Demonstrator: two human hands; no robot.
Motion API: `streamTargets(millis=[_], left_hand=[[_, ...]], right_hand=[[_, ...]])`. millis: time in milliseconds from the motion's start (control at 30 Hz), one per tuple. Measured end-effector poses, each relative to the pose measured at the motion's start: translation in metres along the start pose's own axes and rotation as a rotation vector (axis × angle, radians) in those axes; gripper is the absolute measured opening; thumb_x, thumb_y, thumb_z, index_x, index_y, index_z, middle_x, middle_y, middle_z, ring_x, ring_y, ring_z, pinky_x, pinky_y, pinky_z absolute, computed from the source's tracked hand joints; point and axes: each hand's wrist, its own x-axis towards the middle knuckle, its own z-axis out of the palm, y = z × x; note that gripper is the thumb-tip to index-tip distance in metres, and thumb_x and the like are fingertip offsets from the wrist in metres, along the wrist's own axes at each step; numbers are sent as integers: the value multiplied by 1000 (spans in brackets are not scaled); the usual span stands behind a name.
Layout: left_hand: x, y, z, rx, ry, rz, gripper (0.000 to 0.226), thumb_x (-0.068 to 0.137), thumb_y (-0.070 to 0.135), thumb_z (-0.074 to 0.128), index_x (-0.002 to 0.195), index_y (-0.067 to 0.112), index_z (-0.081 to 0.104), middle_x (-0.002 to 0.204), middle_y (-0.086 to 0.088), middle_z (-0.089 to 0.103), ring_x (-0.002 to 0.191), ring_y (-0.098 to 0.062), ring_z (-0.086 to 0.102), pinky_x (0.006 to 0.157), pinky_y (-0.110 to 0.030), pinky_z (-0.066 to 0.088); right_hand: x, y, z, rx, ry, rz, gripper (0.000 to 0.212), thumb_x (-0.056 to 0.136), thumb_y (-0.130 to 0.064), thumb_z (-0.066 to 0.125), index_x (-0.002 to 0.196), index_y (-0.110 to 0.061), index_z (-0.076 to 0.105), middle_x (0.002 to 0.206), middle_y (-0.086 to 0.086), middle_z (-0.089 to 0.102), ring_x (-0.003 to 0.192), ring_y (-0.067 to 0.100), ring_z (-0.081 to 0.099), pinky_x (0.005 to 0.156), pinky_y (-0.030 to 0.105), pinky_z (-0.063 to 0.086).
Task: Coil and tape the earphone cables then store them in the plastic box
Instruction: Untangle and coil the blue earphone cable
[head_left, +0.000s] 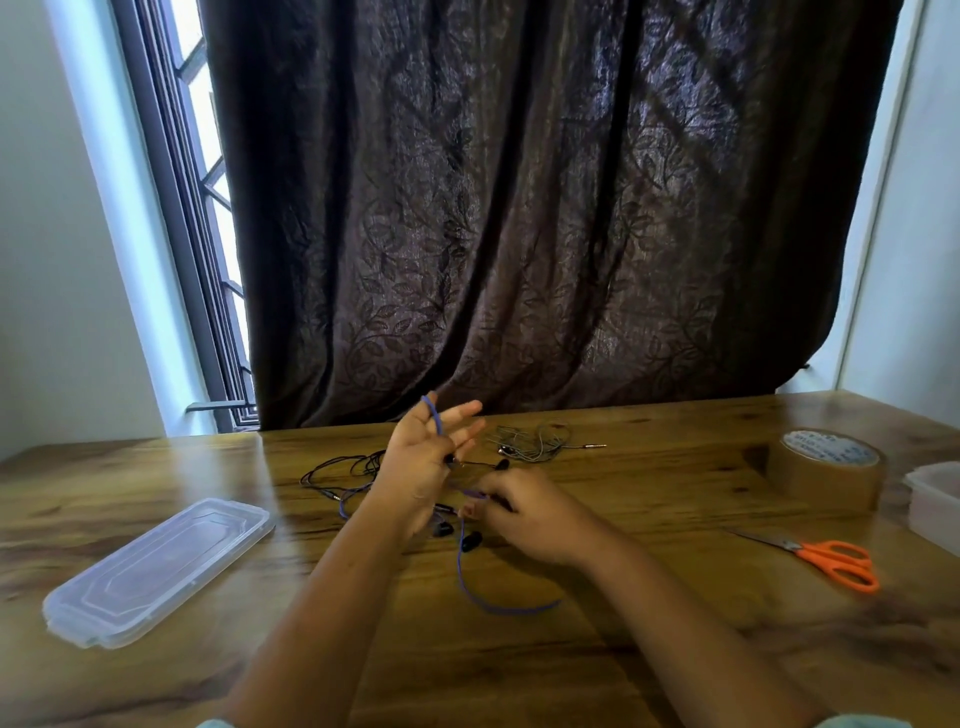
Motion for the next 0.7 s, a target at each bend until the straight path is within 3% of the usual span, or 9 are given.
streamTargets(millis=[67, 100, 200, 300, 367, 433, 567, 700], left_hand=[[0, 1, -3, 250, -22, -7, 52, 93, -16, 38, 139, 8, 35, 122, -11, 62, 94, -16, 65, 69, -16, 53], [0, 1, -4, 329, -51, -48, 54, 92, -17, 39, 141, 5, 34, 117, -14, 63, 89, -14, 64, 66, -15, 53], [-7, 1, 2, 441, -255, -189, 40, 89, -17, 36, 126, -8, 49, 77, -9, 63, 61, -9, 60, 57, -18, 50], [-14, -1, 13, 362, -316, -269, 27, 95, -5, 29, 103, -3, 55, 53, -3, 56, 44, -12, 51, 65, -32, 48], [-15, -2, 17, 277, -300, -281, 28, 103, 18, 29, 100, 2, 52, 46, 1, 46, 37, -10, 39, 81, -42, 45], [-18, 0, 19, 245, -341, -304, 37, 104, 32, 30, 103, 3, 53, 45, 3, 38, 36, -8, 30, 86, -46, 50], [-24, 6, 19, 144, -442, -373, 36, 103, 25, 32, 99, 4, 61, 40, 7, 28, 29, -3, 22, 71, -35, 55], [-24, 11, 15, -18, -480, -394, 37, 102, 24, 32, 106, 2, 62, 37, 8, 26, 26, -2, 22, 59, -28, 54]], right_hand=[[-2, -1, -8, 2, 40, -5, 19, 96, -28, 54, 80, -24, 64, 61, -8, 51, 55, 2, 45, 50, 21, 28], [-3, 0, -13, 12, 81, -8, 16, 95, -29, 56, 84, -23, 67, 61, -7, 53, 55, 2, 46, 50, 19, 29], [-5, 5, -24, 48, 246, -26, 12, 91, -26, 62, 79, -28, 65, 56, -9, 53, 54, 1, 49, 49, 14, 30], [-6, 14, -30, 57, 418, -20, 12, 86, -28, 68, 75, -30, 64, 55, -10, 52, 52, 4, 47, 49, 21, 33], [-6, 21, -33, 60, 505, 14, 13, 83, -33, 71, 73, -30, 63, 53, -11, 49, 51, 5, 45, 49, 27, 34], [-8, 26, -35, 59, 542, 29, 14, 80, -37, 72, 73, -29, 64, 55, -10, 49, 51, 5, 45, 49, 30, 36], [-8, 29, -32, 70, 591, 13, 17, 80, -40, 71, 74, -26, 65, 62, -8, 59, 58, 6, 53, 53, 30, 41], [-5, 33, -32, 150, 620, -16, 13, 87, -28, 67, 75, -22, 68, 66, -11, 64, 64, 0, 56, 56, 16, 39]])
